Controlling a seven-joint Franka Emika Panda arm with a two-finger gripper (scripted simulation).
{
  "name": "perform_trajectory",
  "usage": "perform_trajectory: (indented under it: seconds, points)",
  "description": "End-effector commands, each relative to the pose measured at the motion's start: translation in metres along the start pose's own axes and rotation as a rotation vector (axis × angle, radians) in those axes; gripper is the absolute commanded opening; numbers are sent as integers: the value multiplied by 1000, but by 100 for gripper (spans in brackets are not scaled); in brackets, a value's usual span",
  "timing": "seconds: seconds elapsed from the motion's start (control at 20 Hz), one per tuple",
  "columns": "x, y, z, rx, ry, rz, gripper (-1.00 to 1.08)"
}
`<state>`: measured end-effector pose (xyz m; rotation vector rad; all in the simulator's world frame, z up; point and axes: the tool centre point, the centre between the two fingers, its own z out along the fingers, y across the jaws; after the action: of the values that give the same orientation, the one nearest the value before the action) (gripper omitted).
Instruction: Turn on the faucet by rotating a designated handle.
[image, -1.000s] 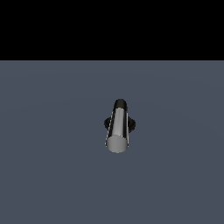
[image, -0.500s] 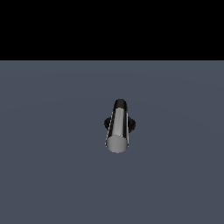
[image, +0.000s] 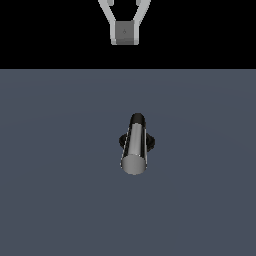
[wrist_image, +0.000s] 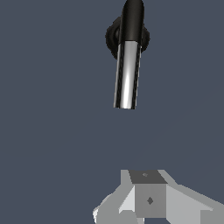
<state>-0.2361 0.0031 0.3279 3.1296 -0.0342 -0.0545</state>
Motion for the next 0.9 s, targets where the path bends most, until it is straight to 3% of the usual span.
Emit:
perform_trajectory:
  seconds: [0.0,0.85]
  points:
    - [4,-3,19,1,4,-1,-100]
    - [37,-23,133,7,21,-6,-100]
